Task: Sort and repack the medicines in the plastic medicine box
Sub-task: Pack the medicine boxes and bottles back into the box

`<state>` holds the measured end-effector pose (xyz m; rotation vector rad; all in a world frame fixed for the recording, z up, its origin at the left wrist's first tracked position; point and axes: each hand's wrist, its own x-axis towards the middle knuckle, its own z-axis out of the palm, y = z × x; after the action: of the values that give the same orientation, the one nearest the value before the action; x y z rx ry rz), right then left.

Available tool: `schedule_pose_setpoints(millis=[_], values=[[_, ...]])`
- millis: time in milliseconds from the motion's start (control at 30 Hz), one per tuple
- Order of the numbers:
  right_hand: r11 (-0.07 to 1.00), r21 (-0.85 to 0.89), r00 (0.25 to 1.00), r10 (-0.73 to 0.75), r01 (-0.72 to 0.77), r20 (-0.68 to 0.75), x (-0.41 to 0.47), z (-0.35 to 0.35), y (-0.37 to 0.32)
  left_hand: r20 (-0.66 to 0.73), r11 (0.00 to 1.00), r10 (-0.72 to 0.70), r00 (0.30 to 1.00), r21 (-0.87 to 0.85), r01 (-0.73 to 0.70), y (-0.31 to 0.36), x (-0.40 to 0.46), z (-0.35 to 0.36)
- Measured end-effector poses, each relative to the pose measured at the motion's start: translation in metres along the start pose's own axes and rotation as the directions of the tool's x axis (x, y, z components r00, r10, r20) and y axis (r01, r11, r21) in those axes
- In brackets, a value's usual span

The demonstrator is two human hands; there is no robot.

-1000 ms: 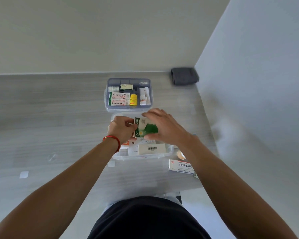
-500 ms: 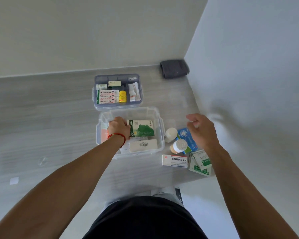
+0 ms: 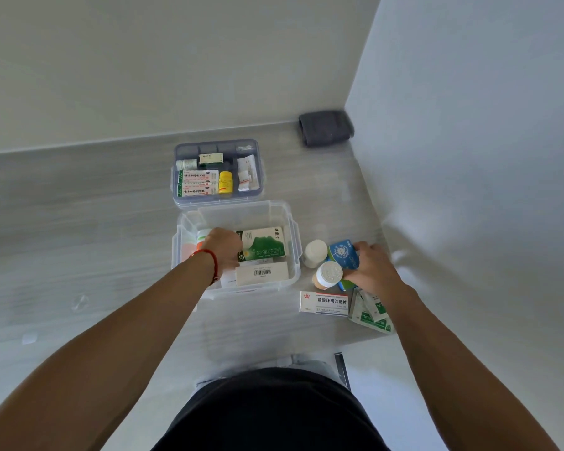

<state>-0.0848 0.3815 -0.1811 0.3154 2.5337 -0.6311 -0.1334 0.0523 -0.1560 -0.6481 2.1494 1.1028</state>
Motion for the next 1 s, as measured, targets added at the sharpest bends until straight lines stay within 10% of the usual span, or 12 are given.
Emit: schedule_pose_setpoints(millis=[367, 733, 1000], values=[[0.984, -0.178, 0.985, -0.061, 0.031, -0.163, -0.009, -0.043, -0.025, -0.155, 0.987, 0.099, 0.983, -0.114, -0.118, 0.008, -0.047, -0.015], [0.623, -0.261, 0.647, -0.763, 0.737, 0.005, -0.064, -0.069, -0.173, -0.007, 0.795, 0.404, 0.915, -0.493, -0.354, 0.036, -0.095, -0.025], [0.805, -0.052, 0.768, -0.582, 0.591, -0.267, -0.053, -0.078, -0.117, -0.207, 0.960, 0.153, 0.966, -0.200, -0.195, 0.000, -0.059, -0.018]])
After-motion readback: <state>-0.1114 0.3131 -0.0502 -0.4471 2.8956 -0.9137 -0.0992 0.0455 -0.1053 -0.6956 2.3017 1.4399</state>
